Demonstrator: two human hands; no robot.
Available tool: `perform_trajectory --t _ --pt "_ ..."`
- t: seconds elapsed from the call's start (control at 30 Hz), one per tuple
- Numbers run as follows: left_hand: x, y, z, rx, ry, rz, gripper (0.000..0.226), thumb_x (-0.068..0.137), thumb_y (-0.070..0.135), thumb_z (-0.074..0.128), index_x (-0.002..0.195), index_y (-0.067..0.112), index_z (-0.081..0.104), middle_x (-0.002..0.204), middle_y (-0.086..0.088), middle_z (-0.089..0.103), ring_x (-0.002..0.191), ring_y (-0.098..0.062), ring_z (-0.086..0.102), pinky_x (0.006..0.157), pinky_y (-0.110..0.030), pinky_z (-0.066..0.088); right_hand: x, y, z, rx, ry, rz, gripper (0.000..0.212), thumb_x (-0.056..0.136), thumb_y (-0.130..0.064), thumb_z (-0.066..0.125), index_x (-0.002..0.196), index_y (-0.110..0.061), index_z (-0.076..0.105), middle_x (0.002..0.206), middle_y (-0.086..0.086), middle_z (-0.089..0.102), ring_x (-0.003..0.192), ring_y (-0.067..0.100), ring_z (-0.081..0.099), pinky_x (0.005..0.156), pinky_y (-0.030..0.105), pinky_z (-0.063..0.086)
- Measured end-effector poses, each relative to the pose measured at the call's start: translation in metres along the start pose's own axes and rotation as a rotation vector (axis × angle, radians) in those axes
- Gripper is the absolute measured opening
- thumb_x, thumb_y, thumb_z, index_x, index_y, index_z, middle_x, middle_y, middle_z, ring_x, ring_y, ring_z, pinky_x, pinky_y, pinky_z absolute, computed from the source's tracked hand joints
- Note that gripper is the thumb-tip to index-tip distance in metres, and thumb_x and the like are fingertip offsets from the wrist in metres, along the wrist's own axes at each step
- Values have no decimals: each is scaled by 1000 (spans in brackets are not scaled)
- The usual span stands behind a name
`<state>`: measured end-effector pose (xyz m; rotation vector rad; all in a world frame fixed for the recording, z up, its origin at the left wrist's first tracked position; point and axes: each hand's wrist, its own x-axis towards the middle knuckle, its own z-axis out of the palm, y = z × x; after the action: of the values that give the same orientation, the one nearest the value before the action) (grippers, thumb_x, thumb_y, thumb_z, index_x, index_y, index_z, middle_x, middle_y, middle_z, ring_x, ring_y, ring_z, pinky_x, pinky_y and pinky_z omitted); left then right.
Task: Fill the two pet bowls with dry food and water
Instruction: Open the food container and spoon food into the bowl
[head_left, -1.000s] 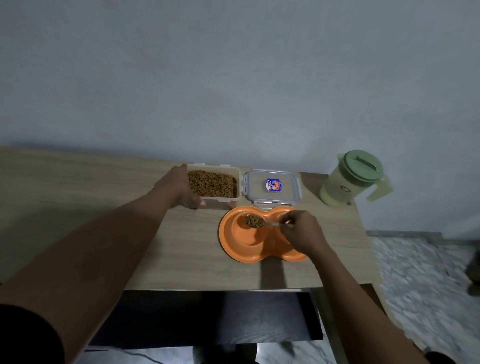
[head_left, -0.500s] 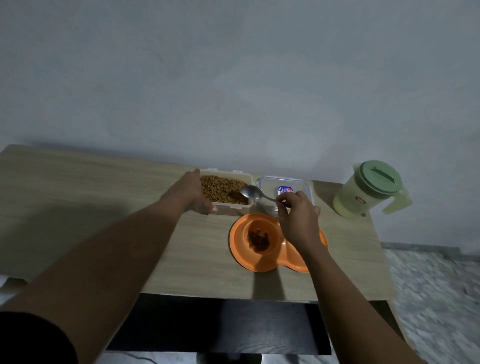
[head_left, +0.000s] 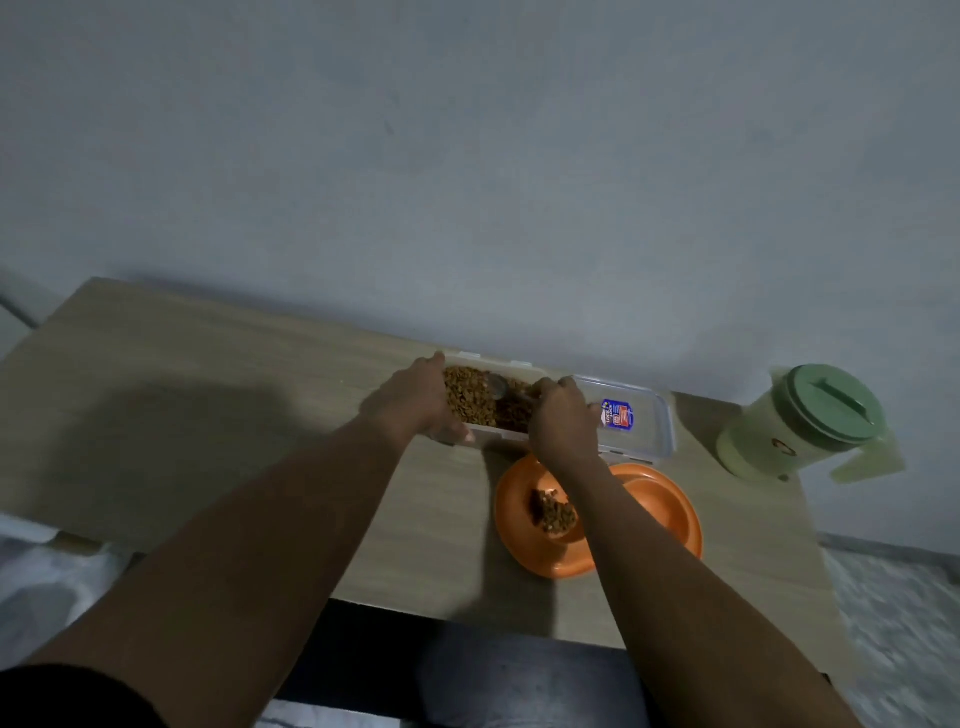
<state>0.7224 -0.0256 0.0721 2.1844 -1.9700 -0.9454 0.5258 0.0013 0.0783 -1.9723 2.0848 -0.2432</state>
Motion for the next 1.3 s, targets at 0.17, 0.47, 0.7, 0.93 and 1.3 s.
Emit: perform_trajectory --t 0.17,0.47,0.7,0.93,1.3 --pt "-1 2 0 5 -4 -17 152 37 57 96 160 24 13 164 -4 27 148 -32 34 111 -55 43 -5 -16 4 168 -57 25 33 92 -4 49 116 -16 68 116 11 63 108 32 58 94 47 37" --pt "-2 3 0 12 -4 -30 153 36 57 97 160 26 13 165 -3 26 149 -32 34 111 -55 42 -3 -13 -6 317 -130 109 26 92 -12 53 103 -21 74 111 6 71 102 30 64 91 53 50" --pt "-5 5 -1 47 3 -35 148 44 52 98 161 23 11 165 -3 25 149 -32 33 112 -55 41 -1 6 -25 433 -75 166 19 91 -15 59 98 -20 76 104 6 74 95 26 68 85 51 57" --pt "-9 9 -5 57 -17 -62 148 47 50 98 161 24 8 168 -4 20 151 -32 28 113 -55 40 -17 22 -48 459 -29 161 20 88 -13 58 90 -23 75 106 2 75 92 26 68 87 49 56" --pt "-14 17 -9 43 -19 -38 148 49 44 100 162 13 10 165 -11 27 147 -33 36 113 -47 43 -92 83 -51 445 -13 239 12 82 -22 64 77 -32 67 79 -9 71 82 19 69 86 47 55"
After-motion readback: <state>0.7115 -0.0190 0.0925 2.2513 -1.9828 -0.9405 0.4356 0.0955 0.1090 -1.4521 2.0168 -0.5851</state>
